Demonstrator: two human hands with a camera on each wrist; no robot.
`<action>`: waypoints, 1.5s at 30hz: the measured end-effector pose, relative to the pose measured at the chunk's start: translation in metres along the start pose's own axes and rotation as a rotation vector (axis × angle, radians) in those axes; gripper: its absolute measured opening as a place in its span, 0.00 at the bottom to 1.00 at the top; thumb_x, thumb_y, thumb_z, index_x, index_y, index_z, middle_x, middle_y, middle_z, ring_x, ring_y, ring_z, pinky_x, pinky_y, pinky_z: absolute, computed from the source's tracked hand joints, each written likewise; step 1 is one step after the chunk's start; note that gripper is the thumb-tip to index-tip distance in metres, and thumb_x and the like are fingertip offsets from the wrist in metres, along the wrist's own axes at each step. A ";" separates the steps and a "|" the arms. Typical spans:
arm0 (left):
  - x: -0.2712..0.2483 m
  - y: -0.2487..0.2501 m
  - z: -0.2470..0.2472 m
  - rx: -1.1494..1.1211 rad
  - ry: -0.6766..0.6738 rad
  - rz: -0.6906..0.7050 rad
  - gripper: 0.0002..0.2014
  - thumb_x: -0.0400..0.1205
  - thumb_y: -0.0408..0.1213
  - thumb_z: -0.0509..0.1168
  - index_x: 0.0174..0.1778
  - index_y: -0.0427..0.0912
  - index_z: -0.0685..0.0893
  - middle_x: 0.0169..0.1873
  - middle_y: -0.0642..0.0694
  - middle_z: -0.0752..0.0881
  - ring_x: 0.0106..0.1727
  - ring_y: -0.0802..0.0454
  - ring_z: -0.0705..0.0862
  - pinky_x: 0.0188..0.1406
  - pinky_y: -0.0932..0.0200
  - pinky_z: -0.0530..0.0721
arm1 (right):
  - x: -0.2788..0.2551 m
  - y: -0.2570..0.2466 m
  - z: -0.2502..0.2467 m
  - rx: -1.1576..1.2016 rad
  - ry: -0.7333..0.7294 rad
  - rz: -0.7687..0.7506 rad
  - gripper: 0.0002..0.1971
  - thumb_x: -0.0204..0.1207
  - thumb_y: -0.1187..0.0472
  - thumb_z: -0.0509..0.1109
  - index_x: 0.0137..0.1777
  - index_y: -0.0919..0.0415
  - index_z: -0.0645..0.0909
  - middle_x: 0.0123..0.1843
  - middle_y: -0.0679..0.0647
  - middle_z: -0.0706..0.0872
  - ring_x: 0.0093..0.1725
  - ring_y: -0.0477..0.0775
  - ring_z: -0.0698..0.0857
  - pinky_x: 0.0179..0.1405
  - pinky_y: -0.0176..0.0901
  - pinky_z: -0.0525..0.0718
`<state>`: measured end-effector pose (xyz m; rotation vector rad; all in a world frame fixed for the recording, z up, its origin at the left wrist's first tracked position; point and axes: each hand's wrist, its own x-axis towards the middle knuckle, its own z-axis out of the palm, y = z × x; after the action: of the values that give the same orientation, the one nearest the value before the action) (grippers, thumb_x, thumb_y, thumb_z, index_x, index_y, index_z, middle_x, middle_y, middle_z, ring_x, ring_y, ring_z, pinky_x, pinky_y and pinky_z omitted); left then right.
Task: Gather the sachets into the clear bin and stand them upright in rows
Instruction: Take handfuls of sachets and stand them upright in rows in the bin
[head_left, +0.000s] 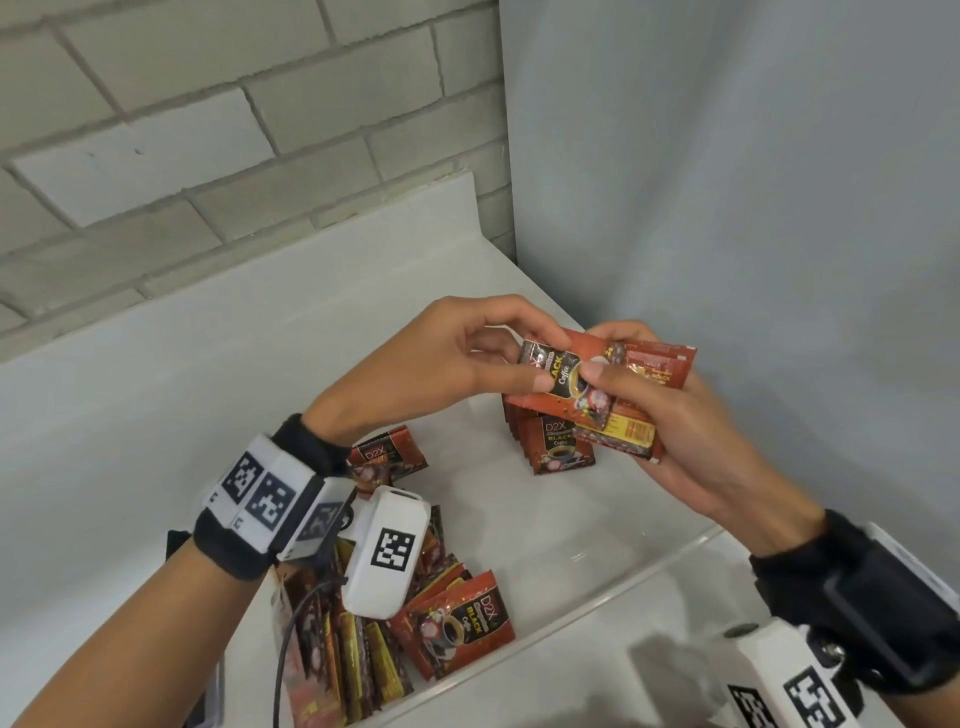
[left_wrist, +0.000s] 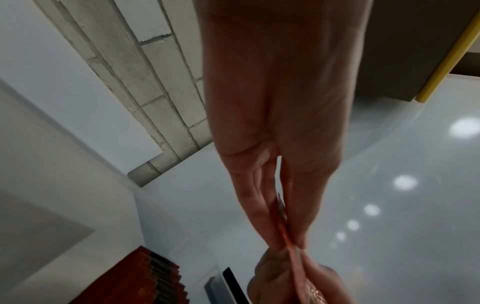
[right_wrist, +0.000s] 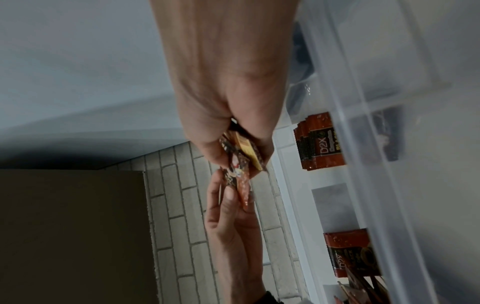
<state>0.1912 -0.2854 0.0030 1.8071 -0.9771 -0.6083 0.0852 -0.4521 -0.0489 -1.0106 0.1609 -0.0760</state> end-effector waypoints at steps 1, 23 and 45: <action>0.001 -0.001 -0.001 -0.007 -0.007 0.005 0.12 0.75 0.30 0.73 0.54 0.40 0.87 0.52 0.35 0.87 0.52 0.27 0.83 0.54 0.40 0.84 | 0.000 0.001 0.000 -0.005 0.000 -0.009 0.14 0.66 0.67 0.71 0.51 0.55 0.79 0.46 0.56 0.90 0.43 0.54 0.90 0.35 0.42 0.87; 0.032 -0.060 0.043 0.842 -0.319 0.354 0.10 0.77 0.28 0.69 0.50 0.40 0.92 0.37 0.46 0.70 0.41 0.53 0.68 0.35 0.54 0.75 | 0.003 -0.002 0.001 0.077 0.305 -0.219 0.03 0.81 0.61 0.67 0.47 0.52 0.77 0.31 0.47 0.79 0.32 0.41 0.82 0.39 0.33 0.83; 0.030 -0.072 0.057 1.057 -0.295 0.396 0.22 0.80 0.47 0.50 0.51 0.50 0.90 0.52 0.38 0.80 0.52 0.40 0.76 0.43 0.49 0.74 | 0.001 -0.003 -0.002 0.236 0.167 -0.117 0.16 0.83 0.69 0.52 0.60 0.60 0.81 0.34 0.52 0.86 0.39 0.49 0.88 0.51 0.45 0.88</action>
<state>0.1901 -0.3234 -0.0861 2.3167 -2.0572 -0.0668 0.0863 -0.4554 -0.0469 -0.7772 0.2392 -0.2801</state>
